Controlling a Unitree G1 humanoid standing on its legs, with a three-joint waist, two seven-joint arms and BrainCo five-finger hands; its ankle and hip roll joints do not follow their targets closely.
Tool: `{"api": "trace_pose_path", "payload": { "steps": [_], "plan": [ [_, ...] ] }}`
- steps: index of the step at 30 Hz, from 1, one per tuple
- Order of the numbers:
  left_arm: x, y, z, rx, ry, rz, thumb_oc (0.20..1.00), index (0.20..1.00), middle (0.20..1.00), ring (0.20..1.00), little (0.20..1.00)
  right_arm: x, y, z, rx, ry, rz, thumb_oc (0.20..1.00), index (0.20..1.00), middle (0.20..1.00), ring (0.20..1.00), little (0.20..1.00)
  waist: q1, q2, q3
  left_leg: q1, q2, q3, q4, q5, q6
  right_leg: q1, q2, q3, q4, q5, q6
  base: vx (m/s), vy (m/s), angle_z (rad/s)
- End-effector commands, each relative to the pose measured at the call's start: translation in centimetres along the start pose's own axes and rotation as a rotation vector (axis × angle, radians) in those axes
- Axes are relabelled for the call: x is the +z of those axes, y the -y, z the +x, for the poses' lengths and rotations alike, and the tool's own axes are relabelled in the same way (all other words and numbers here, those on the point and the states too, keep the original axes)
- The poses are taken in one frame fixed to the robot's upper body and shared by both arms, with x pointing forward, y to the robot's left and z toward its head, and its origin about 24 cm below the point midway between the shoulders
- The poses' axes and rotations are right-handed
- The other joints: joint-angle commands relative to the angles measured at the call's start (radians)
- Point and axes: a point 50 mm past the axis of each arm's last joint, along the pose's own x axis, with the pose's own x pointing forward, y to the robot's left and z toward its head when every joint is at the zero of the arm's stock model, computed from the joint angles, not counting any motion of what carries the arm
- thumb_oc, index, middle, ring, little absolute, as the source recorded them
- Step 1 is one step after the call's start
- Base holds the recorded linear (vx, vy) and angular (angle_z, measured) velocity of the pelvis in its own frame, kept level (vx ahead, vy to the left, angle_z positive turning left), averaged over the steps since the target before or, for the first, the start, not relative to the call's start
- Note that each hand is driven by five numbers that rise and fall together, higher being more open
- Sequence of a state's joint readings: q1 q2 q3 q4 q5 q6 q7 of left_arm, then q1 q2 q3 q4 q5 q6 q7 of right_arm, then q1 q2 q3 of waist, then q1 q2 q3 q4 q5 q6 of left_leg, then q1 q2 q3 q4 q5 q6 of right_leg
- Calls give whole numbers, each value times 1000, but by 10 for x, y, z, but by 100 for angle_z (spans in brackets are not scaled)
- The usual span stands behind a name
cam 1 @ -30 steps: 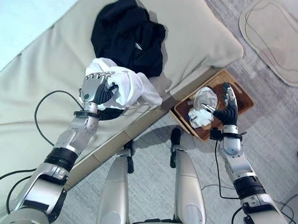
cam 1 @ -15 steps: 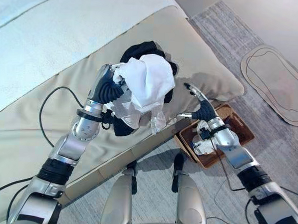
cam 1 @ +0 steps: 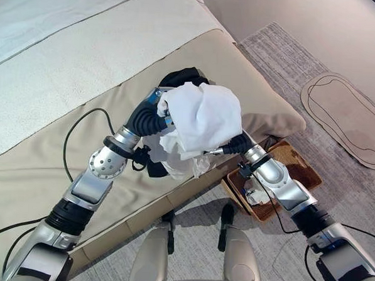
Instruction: Pick up clothes into the bucket
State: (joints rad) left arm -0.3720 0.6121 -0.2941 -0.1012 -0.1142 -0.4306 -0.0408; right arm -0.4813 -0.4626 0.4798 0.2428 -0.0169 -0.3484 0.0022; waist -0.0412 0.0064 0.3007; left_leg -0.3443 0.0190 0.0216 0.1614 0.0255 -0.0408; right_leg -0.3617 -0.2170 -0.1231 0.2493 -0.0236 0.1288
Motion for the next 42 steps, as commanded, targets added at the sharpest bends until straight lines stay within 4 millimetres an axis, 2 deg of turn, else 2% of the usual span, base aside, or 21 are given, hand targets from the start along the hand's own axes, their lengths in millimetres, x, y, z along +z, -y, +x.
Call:
{"api": "trace_pose_path", "payload": {
  "steps": [1, 3, 5, 9, 10, 11, 15, 20, 24, 27, 28, 29, 30, 31, 32, 35, 38, 39, 42],
  "plan": [
    [33, 0, 7, 17, 210, -110, 200, 200, 200, 200, 200, 19, -5, 10, -84, 108, 186, 1000, 1000, 1000, 1000, 1000, -8, -12, -91, -35, 1, -37, 36, -25, 2, 12, -33, 6, -105, 107, 47, 0, 0, 0],
    [35, 3, 5, 2, 218, -184, 200, 200, 200, 200, 200, 15, -12, 11, -109, 92, 301, 1000, 1000, 1000, 1000, 1000, -5, -11, -95, -30, 4, -36, 33, -25, 1, 18, -33, 7, -108, 108, 46, 0, 0, 0],
    [34, 9, 2, -18, 210, -257, 200, 200, 200, 200, 200, 20, -24, 15, -51, 118, 441, 1000, 1000, 1000, 1000, 1000, -3, -12, -101, -22, 6, -34, 32, -26, 1, 25, -32, 7, -107, 105, 44, 0, 0, 0],
    [34, 13, 2, -37, 212, -304, 200, 200, 200, 200, 200, 23, -33, 15, 21, 128, 511, 1000, 1000, 1000, 1000, 1000, -2, -17, -109, -15, 9, -35, 31, -27, -1, 35, -32, 4, -109, 105, 42, 0, 0, 0],
    [34, 16, 2, -46, 217, -340, 200, 200, 200, 200, 200, 26, -40, 17, 67, 133, 536, 470, 470, 470, 470, 470, 0, -18, -114, -11, 10, -37, 29, -28, -3, 40, -33, 2, -113, 104, 43, 0, 0, 0],
    [34, 16, 2, -46, 217, -340, 200, 200, 200, 200, 200, 26, -40, 17, 67, 133, 536, 200, 200, 200, 200, 200, 0, -18, -114, -11, 10, -37, 29, -28, -3, 41, -33, 2, -113, 104, 43, 0, 0, 0],
    [37, 20, 3, -61, 239, -374, 200, 200, 200, 200, 200, 26, -53, 21, 115, 122, 554, 200, 200, 200, 200, 200, 5, -20, -121, -4, 13, -38, 28, -28, -5, 51, -30, 1, -121, 104, 43, 0, 0, 0],
    [33, 18, -1, -41, 221, -398, 200, 200, 200, 200, 200, 19, -51, 14, 80, 99, 603, 200, 200, 200, 200, 200, 4, -21, -131, 3, 17, -42, 30, -31, -6, 61, -28, -1, -121, 99, 41, 0, 0, 0],
    [19, 15, -9, 41, 160, -435, 200, 200, 200, 200, 200, 3, -45, 1, -37, 51, 727, 200, 200, 200, 200, 200, -2, -23, -136, 8, 17, -42, 27, -30, -8, 68, -26, -2, -128, 99, 40, 0, 0, 0],
    [16, 14, -13, 73, 142, -442, 200, 200, 200, 200, 200, -1, -42, -3, -71, 44, 749, 200, 200, 200, 200, 200, -3, -23, -138, 8, 17, -42, 27, -30, -8, 67, -25, -3, -127, 99, 40, 0, 0, 0],
    [6, 13, -22, 152, 90, -438, 200, 200, 200, 200, 200, -12, -36, -15, -175, 25, 842, 200, 200, 200, 200, 200, -6, -25, -138, 7, 18, -41, 28, -29, -9, 67, -23, -6, -126, 98, 38, 0, 0, 0],
    [6, 13, -22, 153, 89, -438, 200, 200, 200, 200, 200, -12, -36, -15, -175, 24, 842, 200, 200, 200, 200, 200, -6, -24, -138, 7, 18, -41, 28, -29, -9, 67, -23, -7, -126, 97, 38, 0, 0, 0],
    [-2, 13, -29, 205, 44, -442, 893, 893, 893, 893, 893, -18, -33, -24, -233, 12, 893, 200, 200, 200, 200, 200, -9, -27, -137, 6, 19, -40, 28, -28, -9, 67, -22, -7, -127, 98, 38, 0, 0, 0],
    [-2, 13, -29, 205, 44, -442, 893, 893, 893, 893, 893, -19, -33, -24, -233, 12, 893, 200, 200, 200, 200, 200, -9, -27, -137, 6, 19, -40, 28, -28, -9, 67, -22, -7, -127, 98, 38, 0, 0, 0],
    [-5, 13, -31, 227, 26, -424, 1000, 1000, 1000, 1000, 1000, -22, -33, -29, -251, 3, 913, 200, 200, 200, 200, 200, -10, -28, -137, 8, 19, -41, 26, -28, -9, 68, -21, -8, -128, 98, 37, 0, 0, 0],
    [-23, 16, -45, 303, -80, -416, 1000, 1000, 1000, 1000, 1000, -31, -30, -45, -355, 3, 1043, 200, 200, 200, 200, 200, -15, -32, -135, 8, 20, -40, 24, -28, -9, 68, -20, -5, -129, 99, 37, 0, 0, 0],
    [-34, 20, -53, 325, -147, -419, 1000, 1000, 1000, 1000, 1000, -35, -28, -52, -398, 10, 1085, 200, 200, 200, 200, 200, -18, -34, -136, 9, 20, -37, 23, -27, -10, 69, -19, -4, -130, 100, 38, 0, 0, 0],
    [-46, 23, -62, 355, -222, -389, 1000, 1000, 1000, 1000, 1000, -36, -24, -58, -454, 29, 1126, 200, 200, 200, 200, 200, -20, -36, -133, 7, 21, -36, 23, -26, -10, 68, -19, -3, -132, 102, 38, 0, 0, 0],
    [-61, 26, -76, 391, -321, -388, 1000, 1000, 1000, 1000, 1000, -39, -14, -66, -535, 62, 1156, 200, 200, 200, 200, 200, -23, -37, -133, 6, 22, -33, 23, -26, -9, 68, -19, -1, -135, 103, 38, 0, 0, 0]
  ]
}}
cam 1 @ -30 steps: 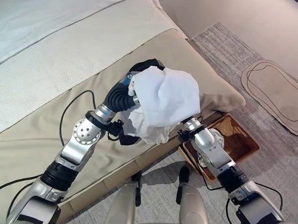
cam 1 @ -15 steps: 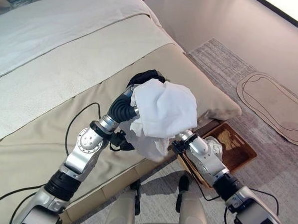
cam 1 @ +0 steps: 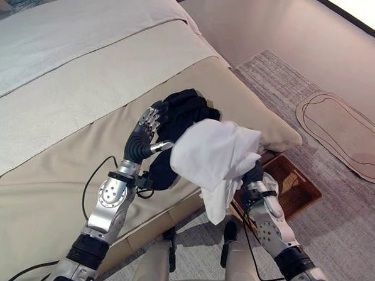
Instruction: Pick up clothes into the bucket
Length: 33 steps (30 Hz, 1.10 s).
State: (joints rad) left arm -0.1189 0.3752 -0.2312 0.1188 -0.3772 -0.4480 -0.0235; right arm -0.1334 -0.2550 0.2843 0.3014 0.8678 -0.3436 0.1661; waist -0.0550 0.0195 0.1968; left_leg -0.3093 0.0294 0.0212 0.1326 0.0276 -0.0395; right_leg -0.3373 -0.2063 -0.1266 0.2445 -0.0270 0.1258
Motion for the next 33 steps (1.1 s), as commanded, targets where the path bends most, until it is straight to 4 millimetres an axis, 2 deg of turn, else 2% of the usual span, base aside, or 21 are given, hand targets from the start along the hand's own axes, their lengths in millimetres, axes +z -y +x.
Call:
{"api": "trace_pose_path", "payload": {
  "steps": [1, 2, 3, 5, 8, 10, 11, 17, 19, 20, 23, 24, 25, 26, 27, 29, 30, 33],
  "plan": [
    [8, -11, 0, 47, 57, 64, 1000, 1000, 1000, 1000, 1000, 27, -16, 10, 55, 202, 112, 200, 200, 200, 200, 200, -9, -50, -29, -29, 11, -33, 52, -28, -11, 44, -29, 2, -131, 106, 41, 0, 0, 0],
    [-5, -16, -6, 85, -6, 69, 1000, 1000, 1000, 1000, 1000, 32, -10, 8, 20, 241, 145, 200, 200, 200, 200, 200, -12, -50, -28, -29, 12, -31, 53, -28, -10, 43, -29, 2, -129, 105, 40, 0, 0, 0],
    [-5, -16, -6, 85, -6, 69, 1000, 1000, 1000, 1000, 1000, 32, -10, 8, 20, 241, 145, 200, 200, 200, 200, 200, -11, -50, -28, -29, 12, -31, 53, -28, -10, 43, -29, 2, -129, 105, 40, 0, 0, 0],
    [-19, -25, -16, 145, -78, 88, 1000, 1000, 1000, 1000, 1000, 41, 2, 3, -44, 304, 182, 200, 200, 200, 200, 200, -15, -50, -29, -26, 13, -30, 52, -29, -10, 45, -30, 1, -129, 104, 40, 0, 0, 0],
    [-24, -33, -24, 183, -108, 118, 1000, 1000, 1000, 1000, 1000, 50, 13, -2, -99, 352, 177, 200, 200, 200, 200, 200, -16, -51, -31, -28, 13, -29, 54, -31, -10, 43, -29, 1, -127, 104, 40, 0, 0, 0],
    [-26, -41, -32, 232, -126, 111, 1000, 1000, 1000, 1000, 1000, 64, 30, -8, -190, 433, 164, 200, 200, 200, 200, 200, -18, -49, -31, -32, 12, -31, 56, -33, -9, 35, -30, 2, -118, 99, 40, 0, 0, 0],
    [-26, -41, -32, 232, -126, 111, 1000, 1000, 1000, 1000, 1000, 64, 30, -8, -190, 433, 164, 200, 200, 200, 200, 200, -17, -49, -31, -33, 12, -31, 56, -33, -9, 35, -30, 2, -118, 99, 40, 0, 0, 0],
    [-13, -56, -39, 310, -60, 118, 1000, 1000, 1000, 1000, 1000, 107, 66, -16, -412, 604, 47, 200, 200, 200, 200, 200, -12, -45, 8, -91, -6, -41, 116, -52, 1, -28, -40, 11, -29, 69, 34, -38, -1, 3],
    [-4, -60, -39, 346, -16, 109, 1000, 1000, 1000, 1000, 1000, 127, 77, -13, -505, 669, -12, 200, 200, 200, 200, 200, -3, -41, 44, -142, -18, -42, 181, -71, 7, -75, -46, 14, 37, 48, 27, -109, 1, 12],
    [-4, -60, -38, 346, -14, 108, 1000, 1000, 1000, 1000, 1000, 128, 77, -12, -506, 670, -14, 200, 200, 200, 200, 200, -3, -40, 44, -146, -18, -41, 186, -73, 7, -78, -46, 15, 42, 46, 27, -95, 0, 8],
    [6, -61, -35, 380, 52, 69, 1000, 1000, 1000, 1000, 1000, 148, 83, -5, -546, 699, -84, 200, 200, 200, 200, 200, 7, -38, 80, -213, -25, -43, 261, -91, 6, -138, -48, 19, 119, 21, 17, -98, -19, 10],
    [15, -61, -33, 399, 109, 47, 1000, 1000, 1000, 1000, 1000, 162, 85, -1, -564, 728, -110, 200, 200, 200, 200, 200, 13, -35, 101, -259, -24, -47, 318, -111, 2, -183, -46, 29, 188, -7, 12, -118, -25, 8],
    [16, -61, -33, 399, 111, 47, 1000, 1000, 1000, 1000, 1000, 162, 85, 0, -563, 729, -110, 200, 200, 200, 200, 200, 12, -35, 99, -266, -25, -46, 317, -105, 3, -190, -46, 30, 186, -1, 12, -144, -39, 12],
    [23, -60, -31, 418, 157, 20, 1000, 1000, 1000, 1000, 1000, 177, 88, 2, -596, 765, -132, 200, 200, 200, 200, 200, 17, -31, 116, -323, -24, -46, 386, -131, 0, -244, -48, 35, 260, -32, 4, -97, -19, 7],
    [24, -60, -30, 418, 158, 20, 1000, 1000, 1000, 1000, 1000, 177, 88, 2, -596, 766, -132, 200, 200, 200, 200, 200, 17, -31, 113, -330, -24, -45, 385, -124, 1, -250, -48, 35, 259, -26, 3, -104, -33, 8],
    [31, -59, -30, 432, 199, 3, 1000, 1000, 1000, 1000, 1000, 189, 90, 3, -626, 803, -141, 200, 200, 200, 200, 200, 20, -28, 124, -391, -22, -46, 456, -153, -2, -307, -50, 41, 330, -53, -1, -95, -26, 11],
    [38, -59, -30, 443, 237, 4, 1000, 1000, 1000, 1000, 1000, 203, 93, 4, -663, 831, -172, 200, 200, 200, 200, 200, 23, -23, 139, -454, -20, -47, 508, -162, -3, -372, -48, 48, 389, -64, -7, -106, -22, 9],
    [46, -57, -30, 445, 276, 3, 1000, 1000, 1000, 1000, 1000, 213, 92, 10, -678, 837, -204, 200, 200, 200, 200, 200, 28, -17, 146, -518, -17, -43, 551, -169, -4, -437, -46, 58, 434, -73, -11, -105, -3, 2]
  ]
}}
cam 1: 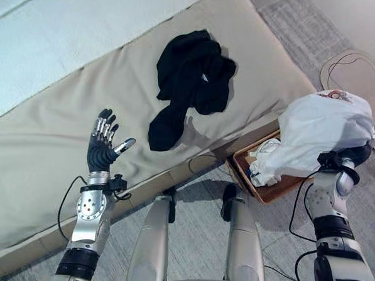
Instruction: Pick up clothes into the bucket
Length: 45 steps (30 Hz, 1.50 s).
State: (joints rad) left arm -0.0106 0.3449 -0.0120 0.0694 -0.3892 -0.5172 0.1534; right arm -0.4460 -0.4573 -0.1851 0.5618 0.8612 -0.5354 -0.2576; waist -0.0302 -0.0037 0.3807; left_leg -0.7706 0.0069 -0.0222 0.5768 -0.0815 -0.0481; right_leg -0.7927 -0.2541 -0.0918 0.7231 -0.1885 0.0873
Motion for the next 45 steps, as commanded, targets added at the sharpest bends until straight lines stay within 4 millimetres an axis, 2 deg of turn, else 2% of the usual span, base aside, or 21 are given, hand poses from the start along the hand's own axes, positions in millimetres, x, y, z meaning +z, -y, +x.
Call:
{"api": "trace_pose_path", "payload": {
  "steps": [1, 4, 6, 11, 17, 19, 21, 25, 28, 32, 37, 38, 39, 40, 45],
  "plan": [
    [33, -5, 4, 58, 193, -66, 1000, 1000, 1000, 1000, 1000, 43, -8, 24, 0, 214, -34, 200, 200, 200, 200, 200, 5, 9, -31, -86, 6, 1, 127, -64, 3, -16, 1, 27, -20, 83, 25, -93, 10, -2],
    [42, -2, 6, 73, 244, -109, 1000, 1000, 1000, 1000, 1000, 46, -8, 35, -38, 215, -64, 200, 200, 200, 200, 200, 11, 21, -10, -171, 4, 4, 184, -73, 4, -109, 0, 42, 50, 68, 21, -76, 13, -4],
    [47, 0, 7, 83, 267, -138, 1000, 1000, 1000, 1000, 1000, 44, -7, 38, -67, 202, -73, 200, 200, 200, 200, 200, 13, 27, 0, -205, 4, 5, 229, -113, 1, -146, -1, 53, 98, 29, 24, 43, 2, -1],
    [59, 4, 9, 85, 336, -173, 1000, 1000, 1000, 1000, 1000, 32, -6, 42, -118, 145, -62, 200, 200, 200, 200, 200, 15, 50, 27, -323, -9, 9, 322, -132, 2, -270, -6, 88, 199, -1, 13, -15, 5, 0],
    [69, 5, 11, 85, 383, -205, 1000, 1000, 1000, 1000, 1000, 25, 5, 48, -213, 94, -50, 200, 200, 200, 200, 200, 24, 75, 38, -427, -34, 14, 412, -154, 11, -382, -10, 115, 299, -30, 3, -6, 28, 3],
    [75, 7, 11, 85, 405, -258, 1000, 1000, 1000, 1000, 1000, 20, 23, 48, -299, 41, -70, 200, 200, 200, 200, 200, 25, 90, 52, -492, -41, 15, 462, -162, 18, -452, -12, 132, 355, -44, -1, -7, 32, -4],
    [76, 8, 11, 81, 407, -260, 1000, 1000, 1000, 1000, 1000, 14, 31, 47, -330, 0, -118, 200, 200, 200, 200, 200, 28, 96, 55, -521, -44, 18, 483, -163, 19, -484, -13, 139, 381, -48, -3, 5, 15, 10],
    [78, 9, 12, 76, 416, -263, 1000, 1000, 1000, 1000, 1000, 7, 34, 46, -332, -59, -198, 200, 200, 200, 200, 200, 30, 99, 61, -561, -47, 25, 508, -164, 18, -534, -11, 153, 415, -50, -3, 6, 4, 8],
    [79, 9, 12, 75, 416, -266, 1000, 1000, 1000, 1000, 1000, 7, 33, 46, -353, -55, -164, 200, 200, 200, 200, 200, 29, 100, 61, -576, -49, 29, 520, -164, 20, -555, -6, 160, 430, -52, -4, 10, 11, -3],
    [81, 9, 11, 74, 413, -268, 1000, 1000, 1000, 1000, 1000, 7, 42, 46, -439, -79, -160, 200, 200, 200, 200, 200, 32, 103, 59, -597, -52, 38, 539, -168, 23, -582, -3, 172, 448, -53, -4, 24, 16, -7],
    [84, 8, 12, 78, 421, -281, 1000, 1000, 1000, 1000, 1000, 16, 52, 50, -521, -75, -145, 200, 200, 200, 200, 200, 33, 109, 56, -614, -55, 43, 558, -174, 28, -606, -4, 184, 470, -57, -4, 11, 1, -3],
    [85, 8, 12, 74, 424, -287, 1000, 1000, 1000, 1000, 1000, 17, 52, 51, -521, -76, -149, 432, 432, 432, 432, 432, 33, 109, 55, -616, -55, 42, 558, -173, 28, -609, -4, 186, 470, -57, -4, 0, 0, 0],
    [86, 8, 12, 72, 427, -287, 1000, 1000, 1000, 1000, 1000, 19, 52, 53, -521, -74, -155, 868, 868, 868, 868, 868, 33, 109, 53, -618, -55, 43, 556, -172, 29, -613, -5, 186, 468, -55, -3, 0, 0, 0],
    [86, 7, 12, 76, 429, -288, 1000, 1000, 1000, 1000, 1000, 22, 54, 54, -530, -66, -161, 1000, 1000, 1000, 1000, 1000, 32, 107, 49, -618, -54, 44, 552, -169, 28, -616, -5, 185, 466, -53, -3, 0, 0, 0],
    [89, 5, 13, 80, 439, -291, 1000, 1000, 1000, 1000, 1000, 27, 58, 54, -561, -43, -123, 1000, 1000, 1000, 1000, 1000, 30, 103, 34, -625, -53, 46, 552, -165, 29, -622, -2, 186, 461, -48, -4, 3, -4, -1]
  ]
}}
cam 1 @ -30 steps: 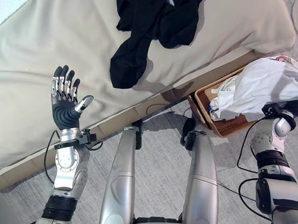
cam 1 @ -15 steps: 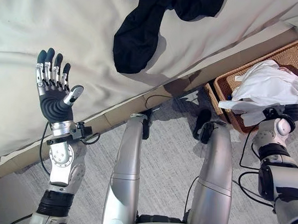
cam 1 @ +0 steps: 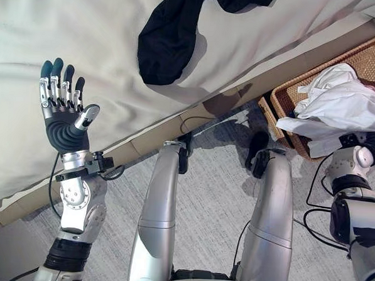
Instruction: Pick up clothes into the bucket
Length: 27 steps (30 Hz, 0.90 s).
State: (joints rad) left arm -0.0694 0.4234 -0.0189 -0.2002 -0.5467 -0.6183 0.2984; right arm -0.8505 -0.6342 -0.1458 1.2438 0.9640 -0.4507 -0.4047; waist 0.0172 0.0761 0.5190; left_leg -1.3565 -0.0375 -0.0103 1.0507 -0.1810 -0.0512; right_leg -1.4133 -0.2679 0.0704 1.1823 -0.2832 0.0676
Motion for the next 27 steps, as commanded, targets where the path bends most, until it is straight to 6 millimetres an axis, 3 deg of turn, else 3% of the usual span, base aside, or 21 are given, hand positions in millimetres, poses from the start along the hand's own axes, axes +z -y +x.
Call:
{"api": "trace_pose_path", "payload": {
  "steps": [1, 5, 6, 8, 11, 14, 20, 23, 26, 27],
  "plan": [
    [18, -2, -4, 31, 92, -57, 1000, 1000, 1000, 1000, 1000, 21, 34, 13, -143, 86, 33, 1000, 1000, 1000, 1000, 1000, -18, 21, -111, -39, -9, 34, 77, -65, 32, 0, 13, 23, 1, 46, 15, 10, -19, -6],
    [19, -4, -4, 38, 95, -53, 1000, 1000, 1000, 1000, 1000, 28, 34, 15, -134, 112, -6, 1000, 1000, 1000, 1000, 1000, -21, 15, -122, -34, -5, 32, 62, -61, 31, 5, 14, 18, -15, 51, 15, -4, -17, 14],
    [19, -5, -4, 32, 94, -44, 1000, 1000, 1000, 1000, 1000, 34, 27, 16, -69, 145, -120, 1000, 1000, 1000, 1000, 1000, -20, 9, -129, -29, -3, 29, 43, -54, 31, 10, 15, 14, -35, 59, 17, -17, -5, -26],
    [19, -7, -4, 37, 96, -36, 1000, 1000, 1000, 1000, 1000, 36, 19, 15, -11, 171, -172, 1000, 1000, 1000, 1000, 1000, -24, 6, -133, -26, -1, 28, 33, -48, 31, 15, 16, 9, -49, 65, 17, -27, -20, -8],
    [18, -7, -5, 38, 96, -51, 1000, 1000, 1000, 1000, 1000, 48, 15, 15, 10, 221, -92, 1000, 1000, 1000, 1000, 1000, -30, -5, -148, -3, 3, 28, -23, -29, 27, 39, 19, -6, -107, 84, 20, -29, -19, 8],
    [15, -6, -6, 36, 78, -51, 1000, 1000, 1000, 1000, 1000, 53, 14, 18, -23, 229, -119, 1000, 1000, 1000, 1000, 1000, -25, -9, -156, 22, 6, 31, -73, -12, 25, 66, 16, -18, -157, 102, 23, -46, -13, -9],
    [5, -5, -3, 27, 40, -44, 1000, 1000, 1000, 1000, 1000, 41, 9, 19, -17, 144, -297, 1000, 1000, 1000, 1000, 1000, -20, -17, -173, 118, 19, 29, -243, 40, 22, 159, 20, -53, -300, 147, 39, -59, -4, -5],
    [-1, -5, -1, 10, 16, -8, 1000, 1000, 1000, 1000, 1000, 20, -1, 12, 77, 119, -549, 1000, 1000, 1000, 1000, 1000, -18, -22, -188, 188, 38, 23, -366, 78, 18, 231, 16, -74, -408, 181, 54, -26, -1, 1],
    [-6, -6, -1, 15, 2, 31, 1000, 1000, 1000, 1000, 1000, 9, -10, 5, 125, 121, -560, 1000, 1000, 1000, 1000, 1000, -22, -23, -189, 241, 42, 22, -434, 101, 15, 283, 17, -84, -472, 200, 60, -40, 1, -1],
    [-12, -8, -1, 31, -15, 52, 1000, 1000, 1000, 1000, 1000, -8, -17, -7, 203, 128, -601, 1000, 1000, 1000, 1000, 1000, -28, -28, -190, 285, 45, 25, -502, 153, 21, 320, 15, -93, -537, 254, 60, -65, 16, -1]
  ]
}}
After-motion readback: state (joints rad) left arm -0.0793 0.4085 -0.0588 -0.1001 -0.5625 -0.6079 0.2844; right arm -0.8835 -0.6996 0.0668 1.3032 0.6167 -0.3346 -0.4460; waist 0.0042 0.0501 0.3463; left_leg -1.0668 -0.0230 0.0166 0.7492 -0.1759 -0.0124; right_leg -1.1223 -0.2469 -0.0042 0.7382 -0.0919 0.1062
